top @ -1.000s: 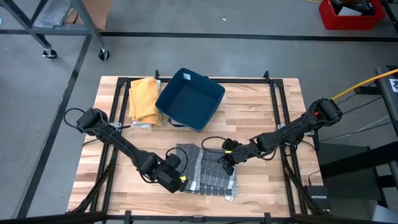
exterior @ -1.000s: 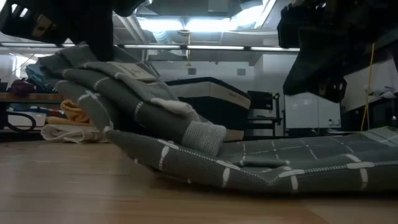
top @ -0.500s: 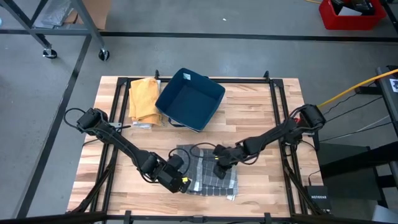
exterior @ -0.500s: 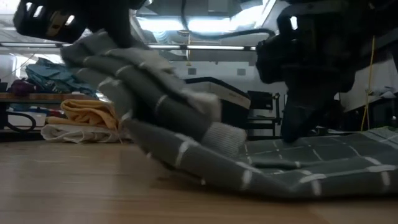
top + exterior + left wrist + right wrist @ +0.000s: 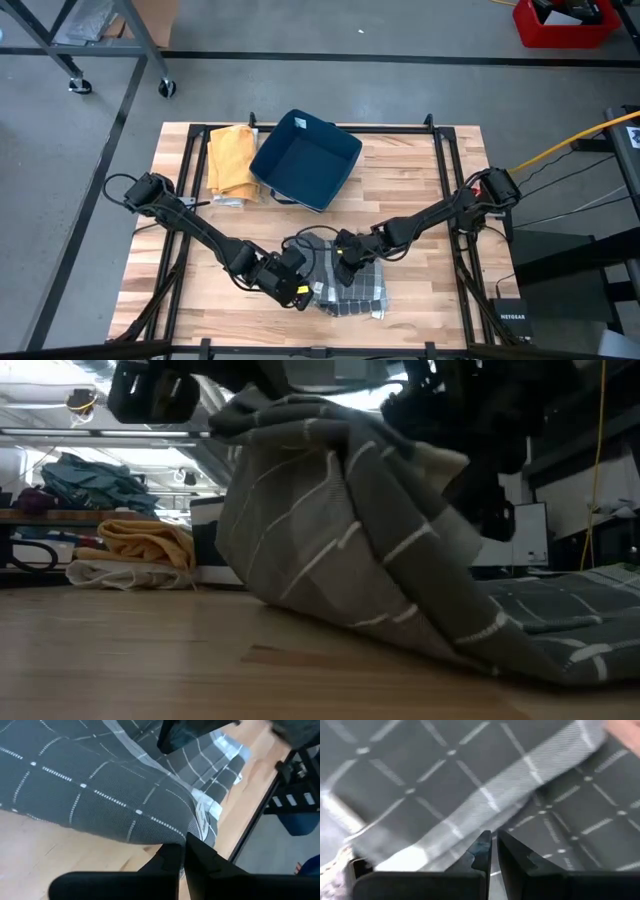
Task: Fold towel
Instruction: Fold the gray patterned towel
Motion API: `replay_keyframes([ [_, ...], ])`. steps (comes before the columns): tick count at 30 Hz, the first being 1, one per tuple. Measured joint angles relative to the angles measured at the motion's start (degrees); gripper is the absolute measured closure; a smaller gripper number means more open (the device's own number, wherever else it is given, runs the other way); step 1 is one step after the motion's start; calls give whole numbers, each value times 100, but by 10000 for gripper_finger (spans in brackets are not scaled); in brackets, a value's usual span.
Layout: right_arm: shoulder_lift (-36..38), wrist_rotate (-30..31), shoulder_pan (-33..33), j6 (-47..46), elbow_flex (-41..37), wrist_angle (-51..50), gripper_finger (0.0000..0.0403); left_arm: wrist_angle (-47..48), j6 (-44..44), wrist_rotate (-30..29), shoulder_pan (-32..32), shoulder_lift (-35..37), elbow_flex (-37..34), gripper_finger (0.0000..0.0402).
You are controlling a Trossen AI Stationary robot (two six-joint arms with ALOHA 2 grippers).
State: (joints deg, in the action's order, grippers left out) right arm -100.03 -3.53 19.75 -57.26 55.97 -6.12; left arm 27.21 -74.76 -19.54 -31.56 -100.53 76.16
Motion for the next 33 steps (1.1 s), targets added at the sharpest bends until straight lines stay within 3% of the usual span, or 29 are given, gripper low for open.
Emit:
replay_keyframes([
  [6,2,-364,15,206,223,-4,368,371,-232,552,-79,-4,0,400],
  [10,2,-472,15,472,264,-2,368,463,64,786,-200,-4,0,398],
  [19,13,-861,201,633,265,-94,368,596,-57,1069,-377,-9,0,323],
  [24,-11,-776,544,298,264,-838,368,666,-105,1057,-410,-9,0,307],
  [27,-11,-464,756,86,264,-1217,368,703,294,1209,-447,-9,-2,297],
  [33,-31,-316,964,-300,264,-1438,368,1095,569,1259,-486,-9,-2,293],
])
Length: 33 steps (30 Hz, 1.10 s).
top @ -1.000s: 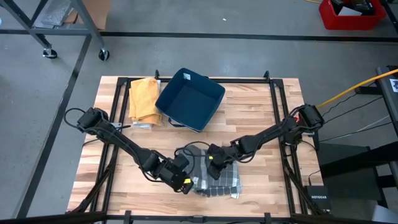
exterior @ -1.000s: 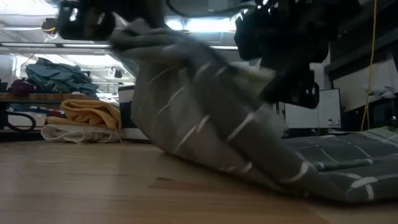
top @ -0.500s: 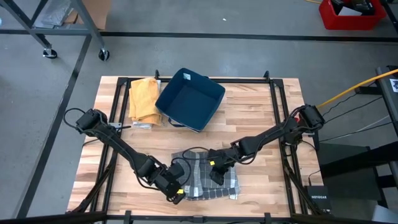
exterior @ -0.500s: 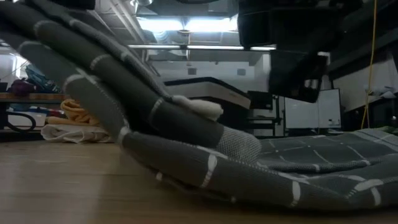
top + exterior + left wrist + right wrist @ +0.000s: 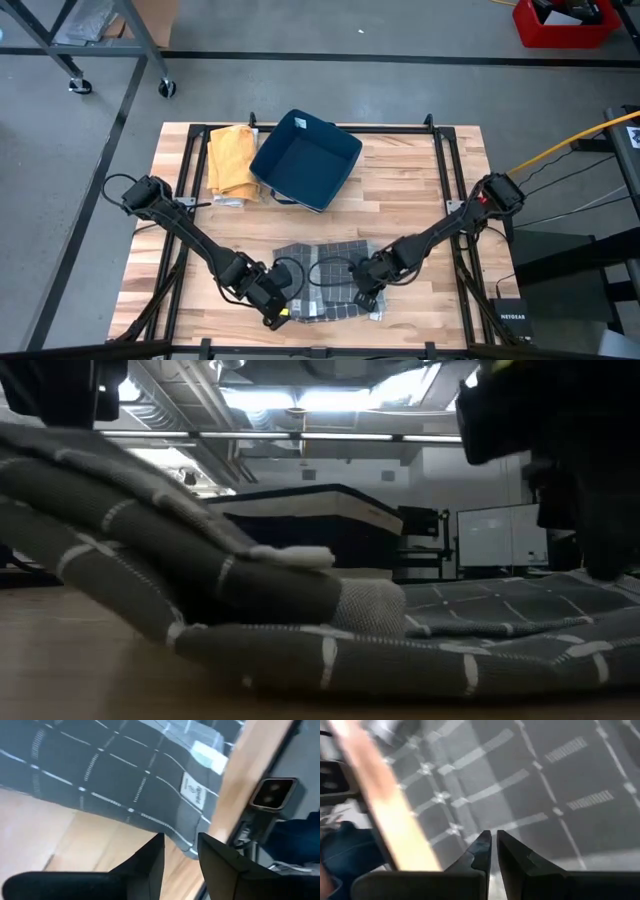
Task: Fold towel
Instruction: Fold the gray patterned towel
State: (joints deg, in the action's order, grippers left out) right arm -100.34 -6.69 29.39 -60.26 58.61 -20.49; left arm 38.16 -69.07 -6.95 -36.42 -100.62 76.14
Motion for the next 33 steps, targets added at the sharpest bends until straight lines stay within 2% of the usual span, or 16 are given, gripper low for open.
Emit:
replay_keyframes([
  [8,-6,118,-63,-296,-9,-1223,369,684,-209,81,-399,0,0,293],
  [16,-3,-87,-275,-408,-185,-1421,369,952,-216,-100,-655,0,0,293],
  [18,-1,-89,-358,-406,-190,-1541,369,966,-91,-361,-678,0,0,293],
  [23,9,-80,-732,-202,-190,-2027,369,1293,52,-1642,-613,0,0,293],
  [26,9,-20,-1016,173,-190,-2356,369,1661,54,-2212,-450,0,-1,293],
  [29,9,321,-1284,696,-192,-2708,369,1851,283,-2453,-223,2,-12,293],
  [33,15,1175,-1460,1237,-216,-3095,369,1402,1075,-2475,142,9,-282,293],
])
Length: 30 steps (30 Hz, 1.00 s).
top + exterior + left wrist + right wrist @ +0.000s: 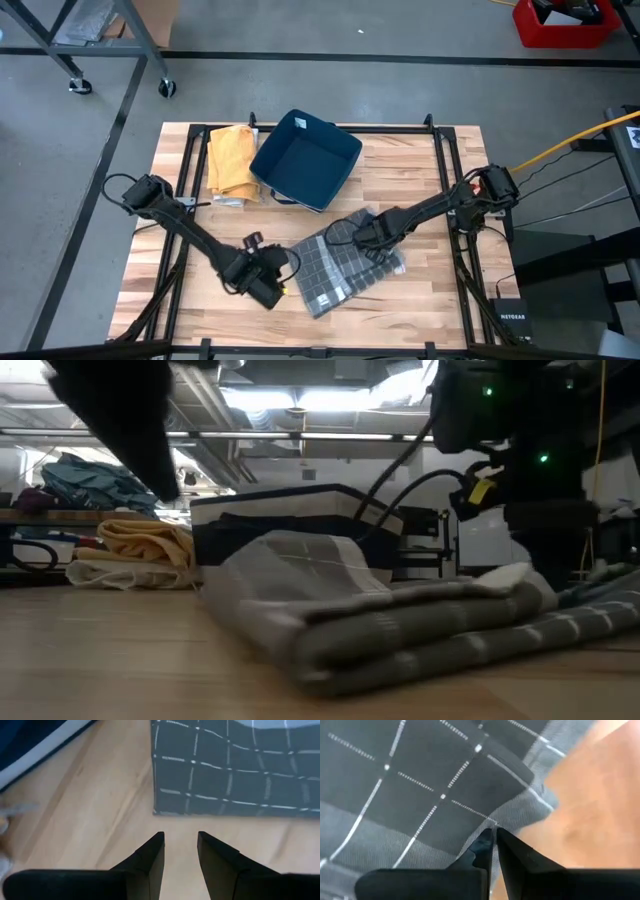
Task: Fold towel
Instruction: Fold the gray patterned towel
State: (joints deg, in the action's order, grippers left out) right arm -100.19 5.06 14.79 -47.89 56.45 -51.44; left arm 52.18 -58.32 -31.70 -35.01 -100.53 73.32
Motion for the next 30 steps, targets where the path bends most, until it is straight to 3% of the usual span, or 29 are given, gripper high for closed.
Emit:
replay_keyframes([
  [3,130,340,18,23,9,-31,369,-486,442,-2,264,0,-337,292],
  [9,640,232,360,-210,277,56,369,-757,663,-231,745,0,-718,292],
  [15,809,155,857,-493,430,1464,369,-1816,1413,-132,1068,0,-1036,292],
  [23,305,-63,1254,-549,435,3171,369,-2494,2121,355,1235,0,-1073,292],
  [30,-460,-758,1309,-870,435,3464,369,-2435,2120,883,1235,0,-1111,292],
])
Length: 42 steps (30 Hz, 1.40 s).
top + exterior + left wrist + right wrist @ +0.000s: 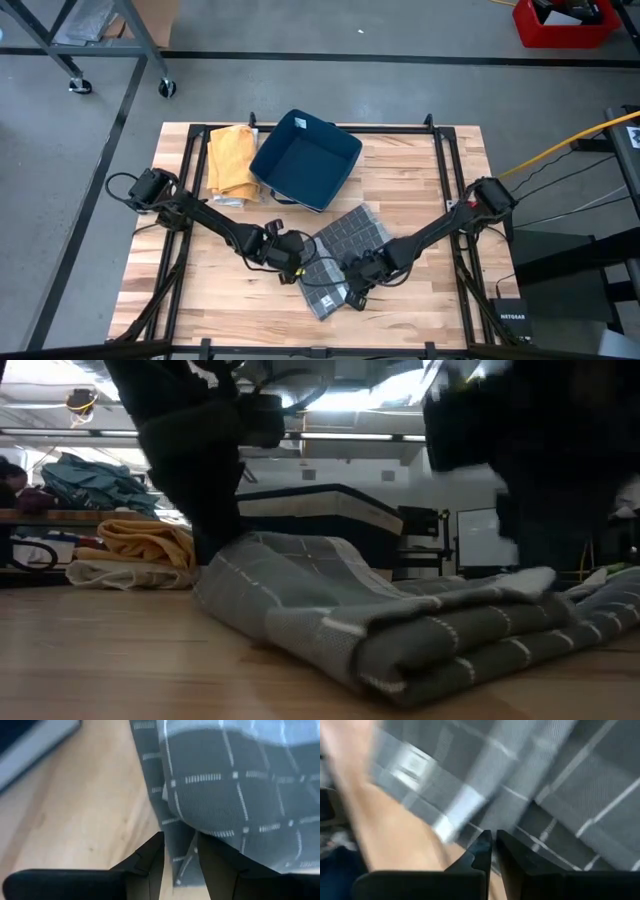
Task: Fold towel
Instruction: Fold the gray patterned towel
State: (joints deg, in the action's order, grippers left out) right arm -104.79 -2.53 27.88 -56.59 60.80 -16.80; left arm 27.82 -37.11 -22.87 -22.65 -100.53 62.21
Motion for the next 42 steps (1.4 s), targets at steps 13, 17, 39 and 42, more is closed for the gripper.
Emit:
replay_keyframes([
  [13,-156,-850,-20,2,20,-728,369,-998,-610,1516,-201,0,-355,292],
  [17,-100,-1130,-16,-11,22,-1537,369,-1451,-644,1613,-300,0,-360,292],
  [39,586,336,116,1650,139,-3585,369,-3362,1036,806,-36,-5,-360,292],
  [42,788,585,223,1608,322,-3571,369,-3442,1207,804,183,-112,-358,292],
])
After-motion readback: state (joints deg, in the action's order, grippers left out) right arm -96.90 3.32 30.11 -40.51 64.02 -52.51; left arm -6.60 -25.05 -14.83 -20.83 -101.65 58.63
